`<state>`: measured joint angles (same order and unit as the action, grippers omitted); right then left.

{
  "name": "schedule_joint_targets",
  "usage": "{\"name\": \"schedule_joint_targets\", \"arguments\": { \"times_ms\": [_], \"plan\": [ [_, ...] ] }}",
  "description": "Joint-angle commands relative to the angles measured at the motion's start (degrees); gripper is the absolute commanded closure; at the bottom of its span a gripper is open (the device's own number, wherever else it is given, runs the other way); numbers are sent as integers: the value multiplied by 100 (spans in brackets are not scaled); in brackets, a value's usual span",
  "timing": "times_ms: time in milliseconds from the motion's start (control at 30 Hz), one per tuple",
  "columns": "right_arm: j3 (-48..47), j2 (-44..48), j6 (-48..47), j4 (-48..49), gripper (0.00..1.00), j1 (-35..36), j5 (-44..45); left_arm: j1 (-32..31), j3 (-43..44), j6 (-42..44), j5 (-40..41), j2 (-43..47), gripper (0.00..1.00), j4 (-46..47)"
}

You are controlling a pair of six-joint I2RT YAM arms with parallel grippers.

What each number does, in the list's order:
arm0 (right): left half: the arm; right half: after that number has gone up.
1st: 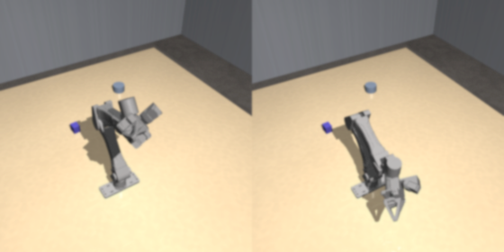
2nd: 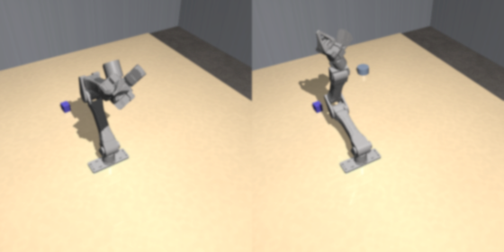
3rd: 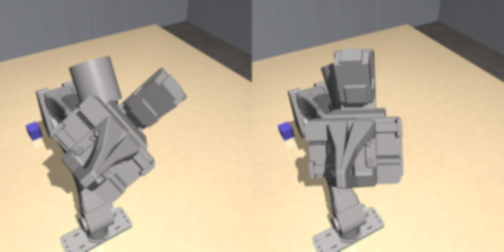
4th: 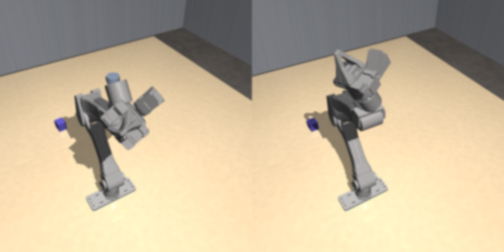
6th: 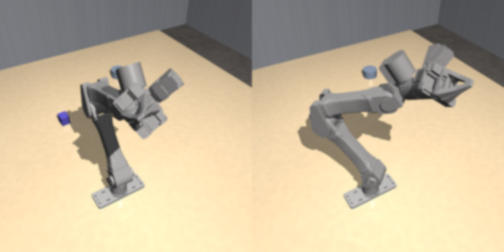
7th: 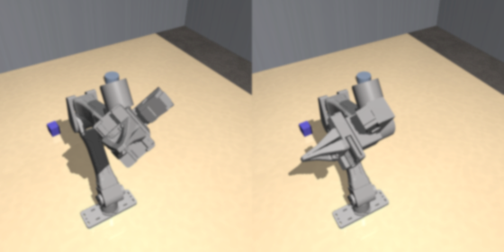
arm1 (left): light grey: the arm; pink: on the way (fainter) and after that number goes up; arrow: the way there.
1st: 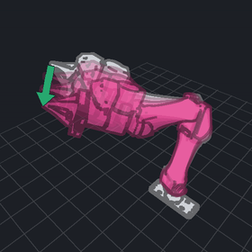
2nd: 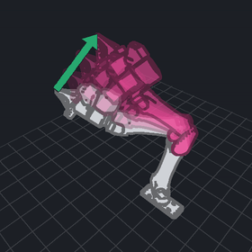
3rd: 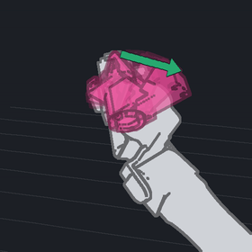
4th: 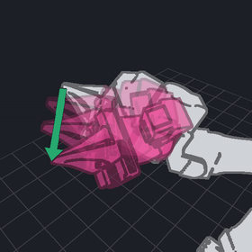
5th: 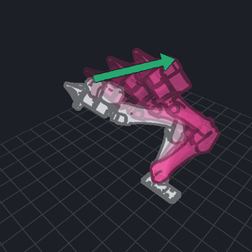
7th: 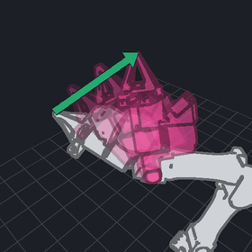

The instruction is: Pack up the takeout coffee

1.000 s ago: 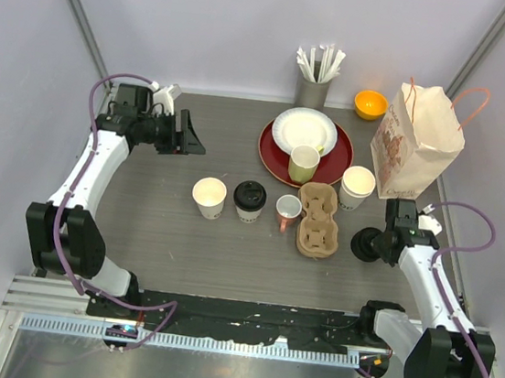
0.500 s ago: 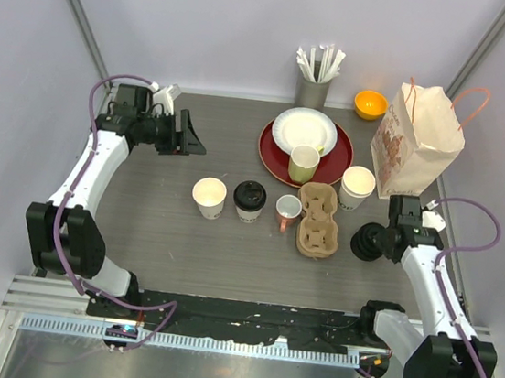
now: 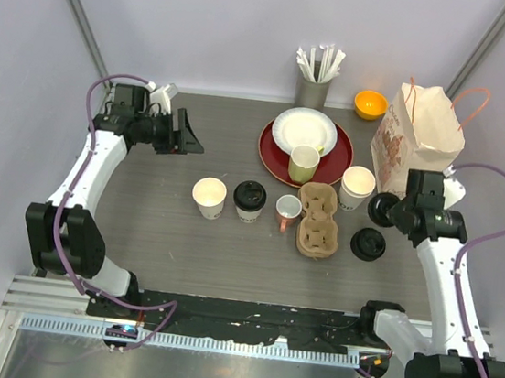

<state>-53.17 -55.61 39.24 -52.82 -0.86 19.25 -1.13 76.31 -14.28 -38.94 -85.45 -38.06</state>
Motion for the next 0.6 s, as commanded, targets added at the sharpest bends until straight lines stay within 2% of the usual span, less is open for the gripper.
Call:
{"name": "schedule_joint_targets", "arguments": {
  "times_ms": [0,67,100,167,333,367,400,467,567],
  "plan": [
    [-1324,-194,-531,-211,99,741,78,86,42,128,-35,28,31,97],
    [-1791,-475,-593,-334,99,1428,438,288,76,163,-9,-7,31,54],
    [-2272,-851,-646,-378,99,2171,692,349,111,171,9,-15,31,-16],
    [-2793,-1388,-961,-527,99,2843,817,420,138,207,35,-24,31,-78],
    [-4998,-3303,-2033,-1062,99,4757,344,727,173,251,44,-7,31,-263],
    [-5358,-4011,-2374,-1177,99,4936,265,780,182,242,44,2,31,-289],
    [-6075,-4340,-2482,-1274,99,5095,247,859,208,242,36,2,31,-315],
    [-6756,-5313,-2710,-1494,99,5463,71,930,226,259,44,2,31,-395],
    [-8397,-6343,-3132,-1801,99,5789,-26,991,200,356,123,46,31,-544]
  ]
}}
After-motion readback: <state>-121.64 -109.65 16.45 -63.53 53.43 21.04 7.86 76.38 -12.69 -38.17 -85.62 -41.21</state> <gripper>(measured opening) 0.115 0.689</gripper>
